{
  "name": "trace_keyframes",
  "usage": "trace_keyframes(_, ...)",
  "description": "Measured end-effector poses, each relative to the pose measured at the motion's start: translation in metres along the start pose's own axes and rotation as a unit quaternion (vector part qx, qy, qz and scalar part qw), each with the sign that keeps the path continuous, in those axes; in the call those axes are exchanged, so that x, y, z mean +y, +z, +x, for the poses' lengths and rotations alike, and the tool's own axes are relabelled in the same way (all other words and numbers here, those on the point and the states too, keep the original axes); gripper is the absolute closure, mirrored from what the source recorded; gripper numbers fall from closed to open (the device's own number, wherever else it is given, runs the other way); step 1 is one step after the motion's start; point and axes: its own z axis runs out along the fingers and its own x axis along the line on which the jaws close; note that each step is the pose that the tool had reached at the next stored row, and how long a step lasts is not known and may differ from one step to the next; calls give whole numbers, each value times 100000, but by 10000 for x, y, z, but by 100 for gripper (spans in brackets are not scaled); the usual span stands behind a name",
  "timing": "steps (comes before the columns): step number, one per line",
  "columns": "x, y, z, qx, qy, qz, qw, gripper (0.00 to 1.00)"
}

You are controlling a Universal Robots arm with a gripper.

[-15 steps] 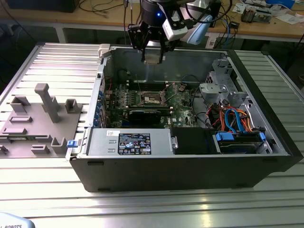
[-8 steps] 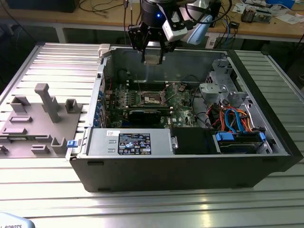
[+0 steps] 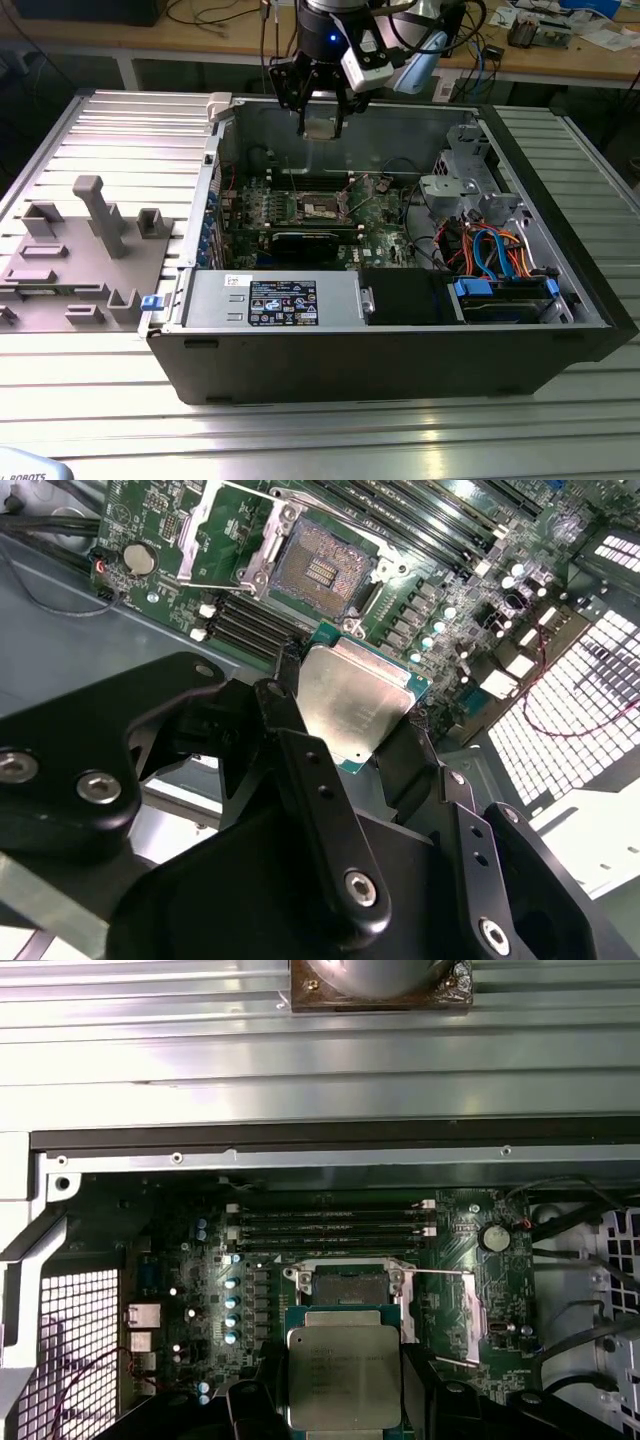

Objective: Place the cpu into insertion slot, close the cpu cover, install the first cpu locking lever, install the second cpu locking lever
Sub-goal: 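Place the cpu into insertion slot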

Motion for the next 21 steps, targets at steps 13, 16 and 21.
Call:
trace_keyframes(13,-7,85,-2,0,-1,-2,100000,45)
trace_keyframes(16,-9,97,-2,-2,0,2,100000,45)
trace_keyframes(21,-10,116,-2,3,1,-3,100000,45)
